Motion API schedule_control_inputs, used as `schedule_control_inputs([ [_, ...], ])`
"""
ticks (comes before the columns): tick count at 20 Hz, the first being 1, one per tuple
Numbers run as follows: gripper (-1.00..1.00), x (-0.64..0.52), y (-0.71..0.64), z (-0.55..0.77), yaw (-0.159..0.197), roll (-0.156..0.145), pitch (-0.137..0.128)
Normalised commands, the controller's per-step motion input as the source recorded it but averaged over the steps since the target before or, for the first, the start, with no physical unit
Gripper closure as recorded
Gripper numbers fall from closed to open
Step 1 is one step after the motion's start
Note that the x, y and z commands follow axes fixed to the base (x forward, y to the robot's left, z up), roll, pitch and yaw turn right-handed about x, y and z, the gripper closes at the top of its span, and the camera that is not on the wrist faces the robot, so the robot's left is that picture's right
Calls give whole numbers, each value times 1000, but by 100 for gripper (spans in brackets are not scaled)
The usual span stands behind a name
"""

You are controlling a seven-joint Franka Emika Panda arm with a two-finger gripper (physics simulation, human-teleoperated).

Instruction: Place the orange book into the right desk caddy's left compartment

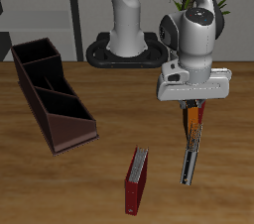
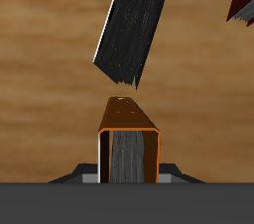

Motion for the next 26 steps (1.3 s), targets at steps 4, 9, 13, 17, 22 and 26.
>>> schedule_control_inputs([
  [4,100,-30,-399,334,40,-37,-65],
  [9,100,-164,-314,225,80,-4,-45],
  [13,100,-105,-277,169,90,-13,-36],
  [17,100,-187,-446,243,60,-37,-1],
  [22,100,-335,-370,402,36,-37,-49],
  [26,100,-312,-202,360,8,25,-17],
])
